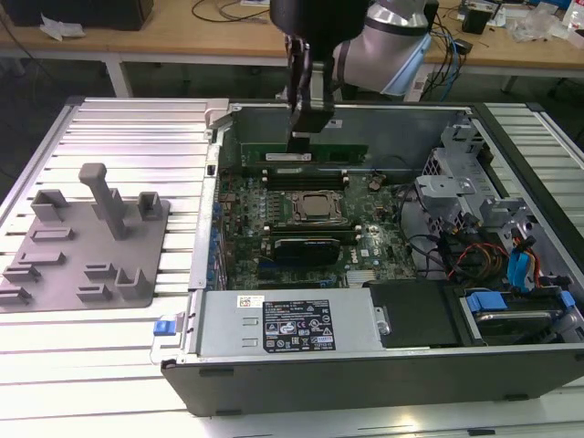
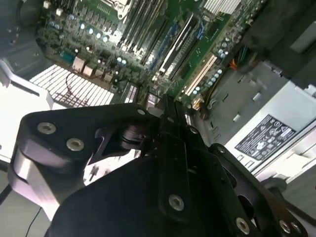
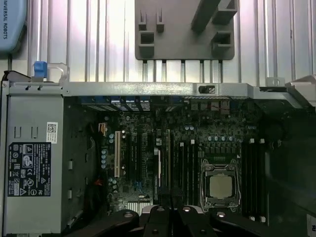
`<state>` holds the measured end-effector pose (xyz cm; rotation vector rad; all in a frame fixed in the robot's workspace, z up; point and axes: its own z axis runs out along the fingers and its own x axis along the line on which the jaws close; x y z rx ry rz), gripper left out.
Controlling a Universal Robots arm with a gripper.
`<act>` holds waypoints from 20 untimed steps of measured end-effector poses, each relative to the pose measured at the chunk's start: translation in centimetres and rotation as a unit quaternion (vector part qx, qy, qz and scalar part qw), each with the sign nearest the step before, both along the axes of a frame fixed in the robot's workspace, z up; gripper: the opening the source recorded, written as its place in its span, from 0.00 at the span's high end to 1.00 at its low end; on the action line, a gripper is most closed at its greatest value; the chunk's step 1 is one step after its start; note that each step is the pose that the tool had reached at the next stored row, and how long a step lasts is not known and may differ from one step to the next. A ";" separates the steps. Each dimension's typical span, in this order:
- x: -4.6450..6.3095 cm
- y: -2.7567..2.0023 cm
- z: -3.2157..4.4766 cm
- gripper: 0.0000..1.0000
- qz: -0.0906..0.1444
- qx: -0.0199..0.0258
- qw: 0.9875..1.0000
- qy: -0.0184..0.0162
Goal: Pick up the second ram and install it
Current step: 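Pick up the second ram and move it above second insertion slot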
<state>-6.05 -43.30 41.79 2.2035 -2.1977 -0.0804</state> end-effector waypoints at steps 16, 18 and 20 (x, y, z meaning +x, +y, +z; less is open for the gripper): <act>1.1 4.55 -4.78 0.91 0.000 -0.006 1.000 0.000; 1.2 4.85 -5.40 0.91 0.000 -0.006 1.000 0.000; 1.4 5.11 -5.80 0.91 0.000 -0.006 1.000 0.000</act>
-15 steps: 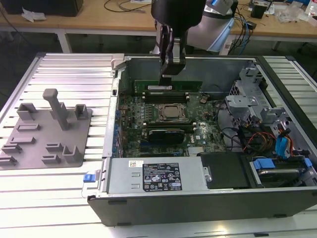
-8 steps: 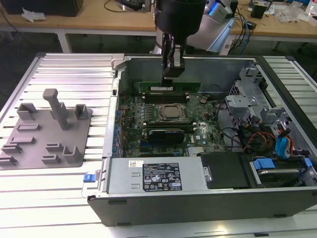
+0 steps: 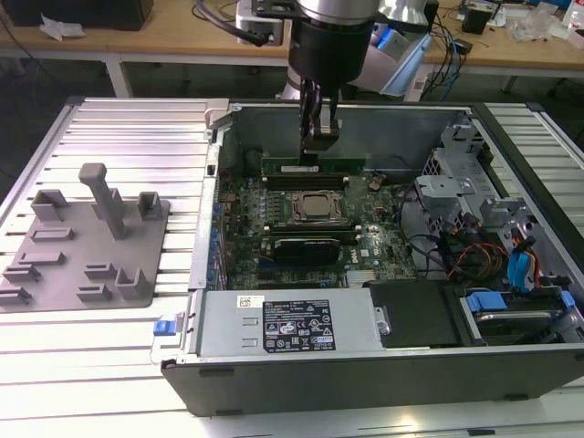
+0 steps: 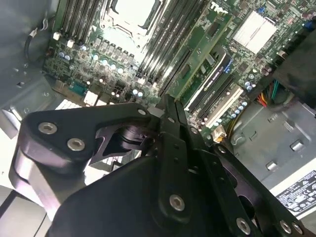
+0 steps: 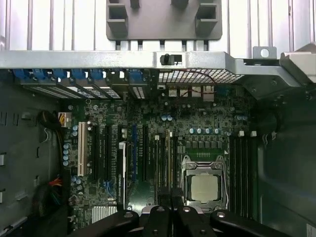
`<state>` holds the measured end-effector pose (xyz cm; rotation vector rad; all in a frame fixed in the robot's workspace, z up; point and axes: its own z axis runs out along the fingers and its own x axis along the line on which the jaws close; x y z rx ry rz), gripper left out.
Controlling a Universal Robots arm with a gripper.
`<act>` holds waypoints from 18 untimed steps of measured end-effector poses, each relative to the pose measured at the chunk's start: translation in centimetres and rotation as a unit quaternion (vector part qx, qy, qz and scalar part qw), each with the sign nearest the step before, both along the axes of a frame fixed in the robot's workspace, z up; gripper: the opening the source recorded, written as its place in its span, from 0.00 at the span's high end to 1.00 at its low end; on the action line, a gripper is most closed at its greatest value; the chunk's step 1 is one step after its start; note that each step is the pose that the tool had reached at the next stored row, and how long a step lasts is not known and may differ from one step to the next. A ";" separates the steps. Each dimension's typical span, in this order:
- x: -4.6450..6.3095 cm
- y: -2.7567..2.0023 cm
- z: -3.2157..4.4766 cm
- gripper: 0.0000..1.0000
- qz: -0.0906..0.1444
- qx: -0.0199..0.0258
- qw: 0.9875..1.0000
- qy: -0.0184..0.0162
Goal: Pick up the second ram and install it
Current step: 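Pick up the second ram and move it above second insertion slot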
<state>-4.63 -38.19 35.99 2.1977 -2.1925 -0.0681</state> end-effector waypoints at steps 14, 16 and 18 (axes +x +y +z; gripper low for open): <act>1.1 0.21 -1.53 0.91 0.000 0.000 1.000 0.000; 1.1 0.21 -1.55 0.91 0.000 0.000 1.000 0.000; 1.0 0.21 -1.55 0.91 0.000 0.000 1.000 0.000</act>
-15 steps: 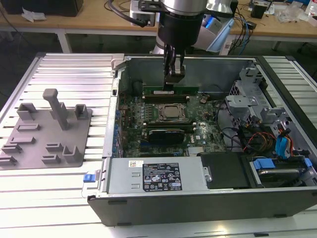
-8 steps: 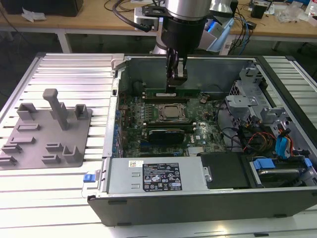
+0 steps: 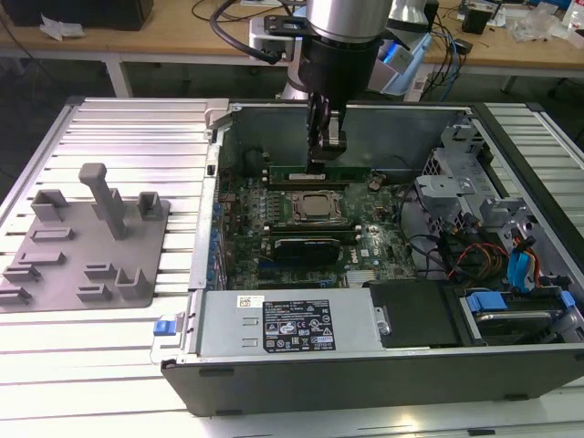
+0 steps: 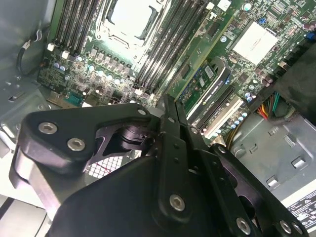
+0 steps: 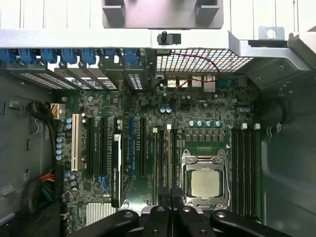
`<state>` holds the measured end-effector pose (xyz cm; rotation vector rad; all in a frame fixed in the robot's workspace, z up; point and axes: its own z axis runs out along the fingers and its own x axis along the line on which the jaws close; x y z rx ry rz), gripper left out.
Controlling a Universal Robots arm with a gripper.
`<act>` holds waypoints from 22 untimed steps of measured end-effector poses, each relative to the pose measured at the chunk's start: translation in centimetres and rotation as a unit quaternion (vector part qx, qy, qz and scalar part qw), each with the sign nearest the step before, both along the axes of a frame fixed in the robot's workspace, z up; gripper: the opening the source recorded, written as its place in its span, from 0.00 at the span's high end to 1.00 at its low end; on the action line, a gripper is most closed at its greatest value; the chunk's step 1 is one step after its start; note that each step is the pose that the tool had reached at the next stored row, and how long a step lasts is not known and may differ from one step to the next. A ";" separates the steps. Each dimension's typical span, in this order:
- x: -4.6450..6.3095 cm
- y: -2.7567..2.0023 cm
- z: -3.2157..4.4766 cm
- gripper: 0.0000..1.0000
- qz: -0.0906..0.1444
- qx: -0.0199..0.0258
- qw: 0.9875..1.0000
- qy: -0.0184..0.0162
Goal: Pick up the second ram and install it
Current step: 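Pick up the second ram and move it above second insertion slot, then insert the second ram into the second slot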
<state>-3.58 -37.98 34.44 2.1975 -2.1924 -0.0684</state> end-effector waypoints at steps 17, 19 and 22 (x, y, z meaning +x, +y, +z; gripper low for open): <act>0.0 0.00 -1.10 0.91 0.000 0.000 1.000 0.000; 0.0 0.00 -1.16 0.91 0.000 0.000 1.000 0.000; 0.0 0.13 -1.21 0.91 0.000 0.000 1.000 0.000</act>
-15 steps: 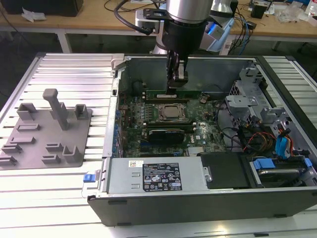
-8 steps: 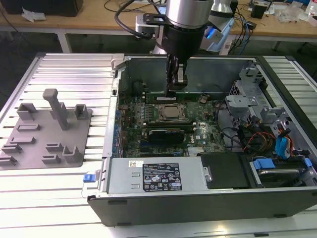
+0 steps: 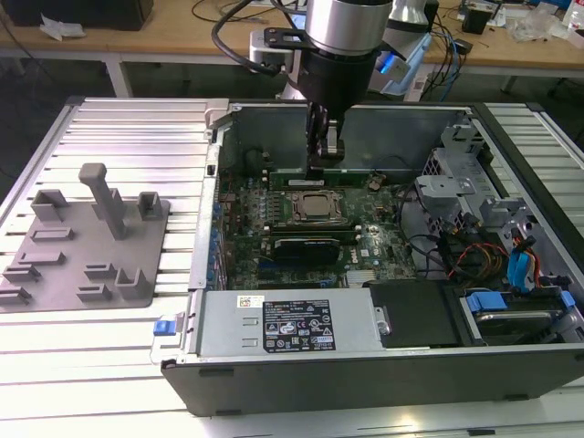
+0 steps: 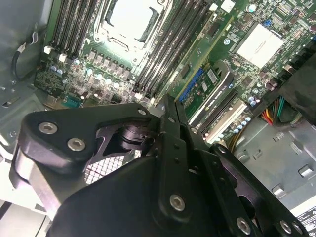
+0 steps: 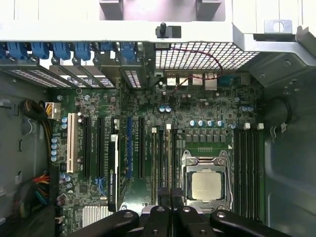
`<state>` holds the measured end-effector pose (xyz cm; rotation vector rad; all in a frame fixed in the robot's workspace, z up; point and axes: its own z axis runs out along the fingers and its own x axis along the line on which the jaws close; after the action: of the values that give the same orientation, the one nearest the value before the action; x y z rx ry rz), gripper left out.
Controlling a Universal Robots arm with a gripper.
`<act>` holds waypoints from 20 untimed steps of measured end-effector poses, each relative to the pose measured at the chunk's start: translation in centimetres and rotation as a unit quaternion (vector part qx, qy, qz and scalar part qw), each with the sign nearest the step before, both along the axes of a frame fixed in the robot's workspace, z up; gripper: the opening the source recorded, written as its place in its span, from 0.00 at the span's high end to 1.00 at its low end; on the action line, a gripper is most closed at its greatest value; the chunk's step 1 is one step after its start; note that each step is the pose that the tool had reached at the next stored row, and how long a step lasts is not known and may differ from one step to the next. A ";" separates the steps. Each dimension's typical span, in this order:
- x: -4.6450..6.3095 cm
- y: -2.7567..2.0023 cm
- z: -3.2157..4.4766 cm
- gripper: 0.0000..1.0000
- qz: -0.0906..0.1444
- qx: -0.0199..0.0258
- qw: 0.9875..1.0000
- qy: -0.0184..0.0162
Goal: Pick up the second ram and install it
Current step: 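Insert the second ram into the second slot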
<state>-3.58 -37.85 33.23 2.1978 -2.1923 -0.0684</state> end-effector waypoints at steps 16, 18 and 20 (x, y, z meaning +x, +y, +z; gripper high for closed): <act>-0.3 0.05 -2.47 0.91 0.000 0.000 1.000 0.000; -0.4 0.05 -2.95 0.91 0.000 0.000 1.000 0.000; -0.4 0.05 -3.27 0.91 0.000 0.000 1.000 0.000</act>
<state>-3.94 -37.80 29.96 2.1977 -2.1924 -0.0683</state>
